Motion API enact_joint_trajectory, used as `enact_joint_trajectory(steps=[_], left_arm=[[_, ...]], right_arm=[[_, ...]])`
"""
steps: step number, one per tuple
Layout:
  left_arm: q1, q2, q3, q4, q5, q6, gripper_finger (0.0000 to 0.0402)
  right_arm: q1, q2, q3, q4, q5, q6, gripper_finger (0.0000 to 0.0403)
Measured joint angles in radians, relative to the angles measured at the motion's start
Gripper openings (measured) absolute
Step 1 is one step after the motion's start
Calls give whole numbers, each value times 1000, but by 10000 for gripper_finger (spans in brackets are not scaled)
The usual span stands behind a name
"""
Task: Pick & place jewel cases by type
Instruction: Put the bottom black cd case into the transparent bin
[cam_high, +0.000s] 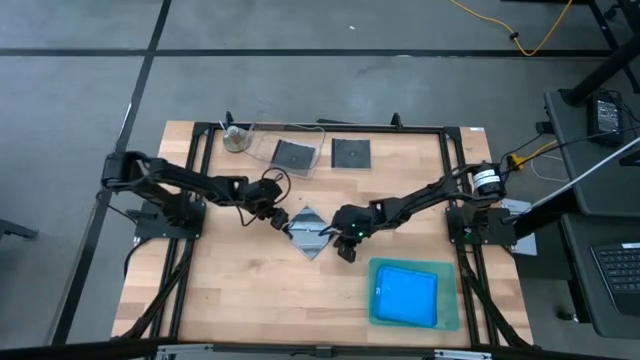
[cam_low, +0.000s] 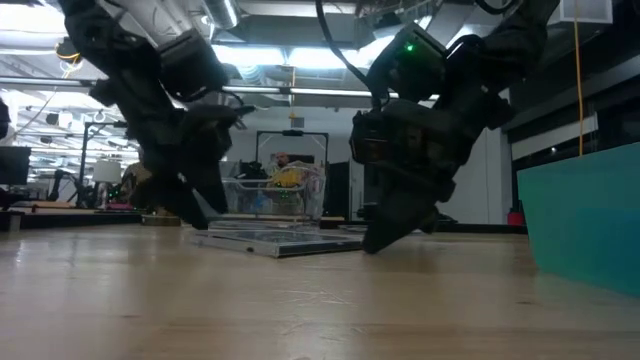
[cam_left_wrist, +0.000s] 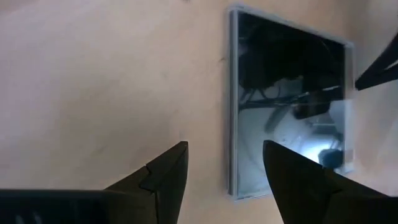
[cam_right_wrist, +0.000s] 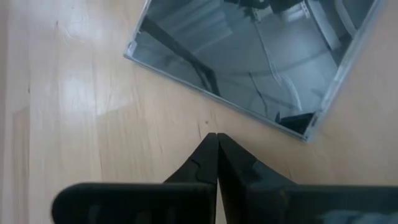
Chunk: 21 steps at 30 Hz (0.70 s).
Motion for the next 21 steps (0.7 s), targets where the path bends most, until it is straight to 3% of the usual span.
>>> enact_joint_trajectory(steps=[10,21], left_arm=[[-20,166,3,224,86,-30,198],[-45,173,-3,329,83,-61,198]], right_arm=[[0,1,-1,2,0,2,7],[-13,2,-1,-1,-7,-21,7]])
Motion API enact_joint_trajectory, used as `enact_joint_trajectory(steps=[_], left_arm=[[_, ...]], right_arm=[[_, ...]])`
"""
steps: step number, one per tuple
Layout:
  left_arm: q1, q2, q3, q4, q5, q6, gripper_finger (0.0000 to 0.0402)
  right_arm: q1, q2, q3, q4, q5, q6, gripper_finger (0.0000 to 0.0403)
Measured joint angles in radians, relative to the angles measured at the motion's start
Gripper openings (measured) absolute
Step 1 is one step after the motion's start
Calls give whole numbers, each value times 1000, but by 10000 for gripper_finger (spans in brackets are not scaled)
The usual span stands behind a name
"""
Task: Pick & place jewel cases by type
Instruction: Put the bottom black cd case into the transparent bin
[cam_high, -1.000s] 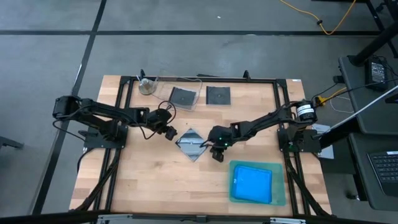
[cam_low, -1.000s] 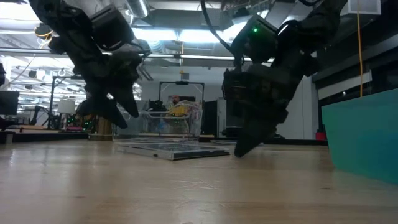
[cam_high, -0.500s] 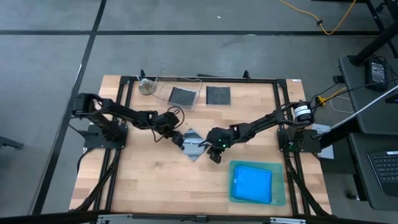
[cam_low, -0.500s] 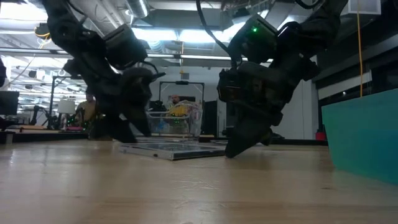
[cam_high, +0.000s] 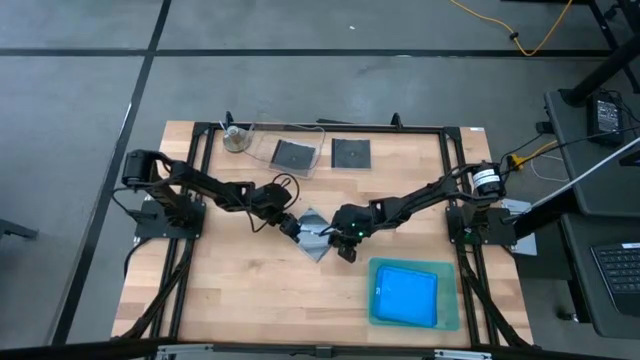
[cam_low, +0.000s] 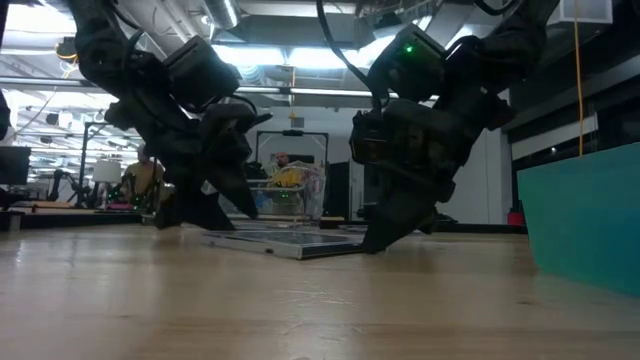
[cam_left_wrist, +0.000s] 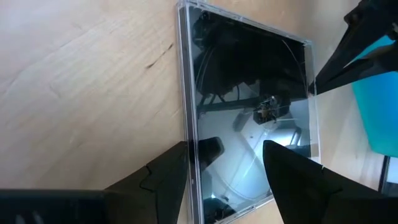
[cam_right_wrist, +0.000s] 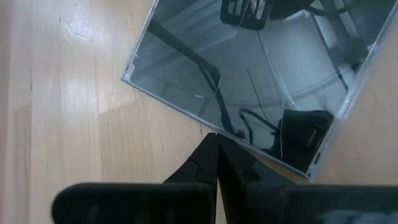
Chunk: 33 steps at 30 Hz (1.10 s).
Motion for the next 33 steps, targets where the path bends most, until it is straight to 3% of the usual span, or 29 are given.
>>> enact_joint_trajectory(steps=[19,24,33], left_arm=[[-2,-163,2,28,-1,-44,199],[-27,-212,36,38,41,-26,198],[-93,-159,139,-57,3,-9,198]], right_arm=[[-17,0,-2,-8,-19,-38,7],[-18,2,-1,4,-3,-61,7],[-18,2,-1,2,3,-68,7]])
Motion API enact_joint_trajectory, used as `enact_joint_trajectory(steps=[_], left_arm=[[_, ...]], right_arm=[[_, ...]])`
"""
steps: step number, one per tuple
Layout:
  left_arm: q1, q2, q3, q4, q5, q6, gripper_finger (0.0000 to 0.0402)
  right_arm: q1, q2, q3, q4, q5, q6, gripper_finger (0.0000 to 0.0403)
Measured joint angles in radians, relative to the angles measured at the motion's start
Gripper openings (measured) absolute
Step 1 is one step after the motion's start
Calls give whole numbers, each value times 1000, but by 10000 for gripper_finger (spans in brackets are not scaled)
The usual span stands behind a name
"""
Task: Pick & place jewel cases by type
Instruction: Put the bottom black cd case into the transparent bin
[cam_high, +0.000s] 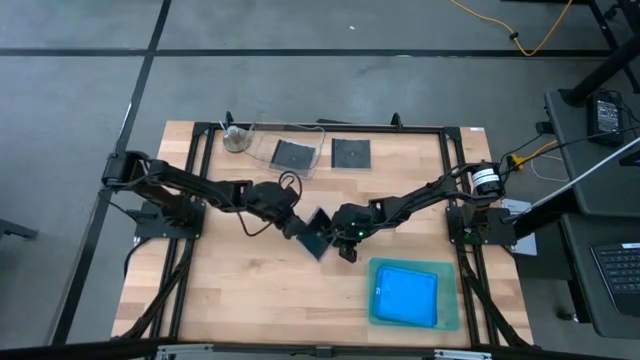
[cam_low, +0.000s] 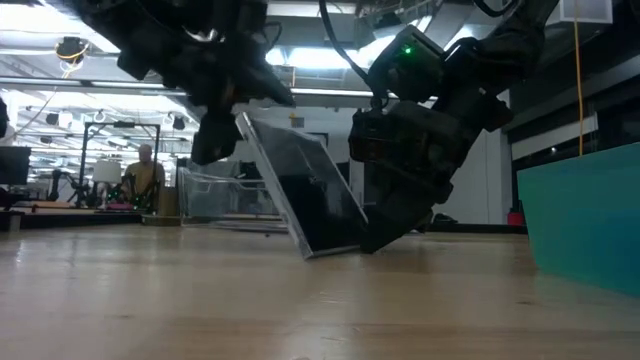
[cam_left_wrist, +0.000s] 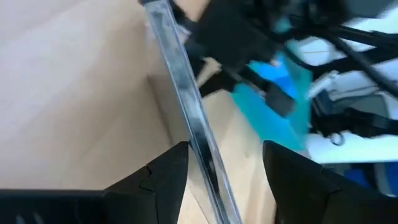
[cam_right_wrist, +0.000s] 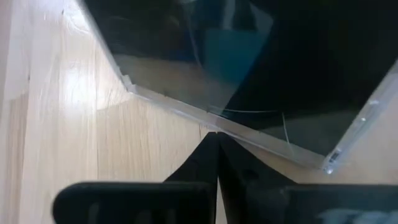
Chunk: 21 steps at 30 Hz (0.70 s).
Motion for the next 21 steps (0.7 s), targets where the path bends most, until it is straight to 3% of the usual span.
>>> enact_joint_trajectory(steps=[11,21], left_arm=[[16,42,1,-41,-40,-29,193],[28,48,1,-65,-40,-48,110]], right_arm=[[-1,0,0,-4,-7,-18,7],[-1,0,1,-8,-10,-22,7]])
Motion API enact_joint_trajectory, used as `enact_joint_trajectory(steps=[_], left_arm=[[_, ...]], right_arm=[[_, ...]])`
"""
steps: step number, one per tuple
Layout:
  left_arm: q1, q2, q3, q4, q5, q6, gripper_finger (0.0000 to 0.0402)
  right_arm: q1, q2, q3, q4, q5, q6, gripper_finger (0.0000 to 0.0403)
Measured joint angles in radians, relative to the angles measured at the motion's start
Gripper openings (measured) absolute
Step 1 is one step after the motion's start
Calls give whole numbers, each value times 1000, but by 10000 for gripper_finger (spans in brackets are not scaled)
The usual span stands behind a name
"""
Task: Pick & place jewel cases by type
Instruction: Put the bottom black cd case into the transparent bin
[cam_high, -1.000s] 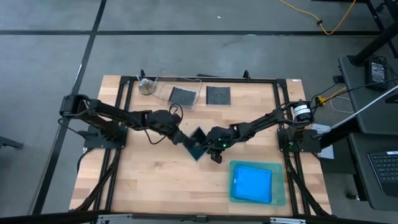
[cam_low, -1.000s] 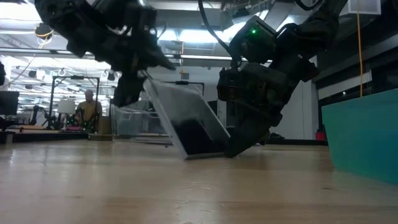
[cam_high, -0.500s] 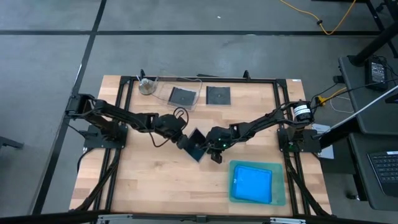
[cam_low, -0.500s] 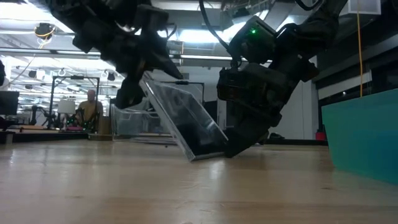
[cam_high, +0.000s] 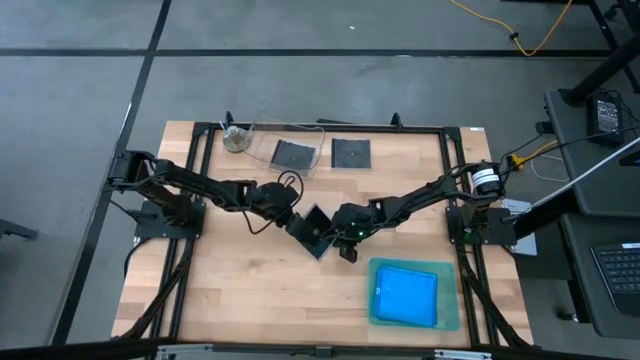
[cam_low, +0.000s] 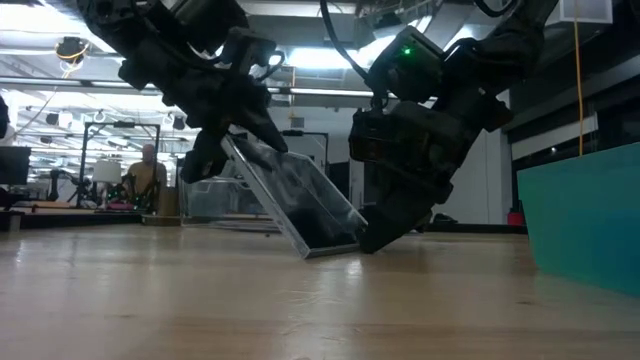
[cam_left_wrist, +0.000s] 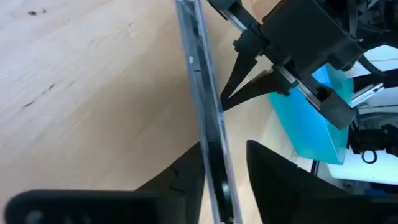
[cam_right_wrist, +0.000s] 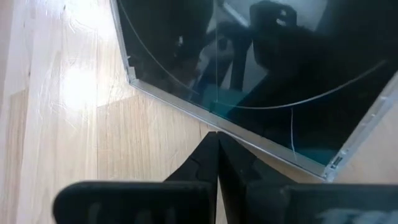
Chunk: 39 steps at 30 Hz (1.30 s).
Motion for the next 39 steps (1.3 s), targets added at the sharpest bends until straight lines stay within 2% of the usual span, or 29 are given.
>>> enact_joint_trajectory(steps=[5,16,22,29,33,39], left_arm=[[-3,0,0,1,1,-14,75],[-2,-2,0,-37,19,-38,23],[2,-2,0,-39,22,-43,24],[19,-41,-2,-44,10,-38,20],[30,-96,-2,-37,-15,-36,23],[32,-215,-2,-35,-73,30,20]], right_arm=[[0,0,0,-2,-2,-8,7],[-1,-12,2,-72,-8,-56,7],[-4,-66,-4,-149,13,-90,7],[-37,-169,-6,-330,118,-151,7],[-62,-214,-6,-386,148,-160,7],[-95,-269,-4,-372,150,-157,7]])
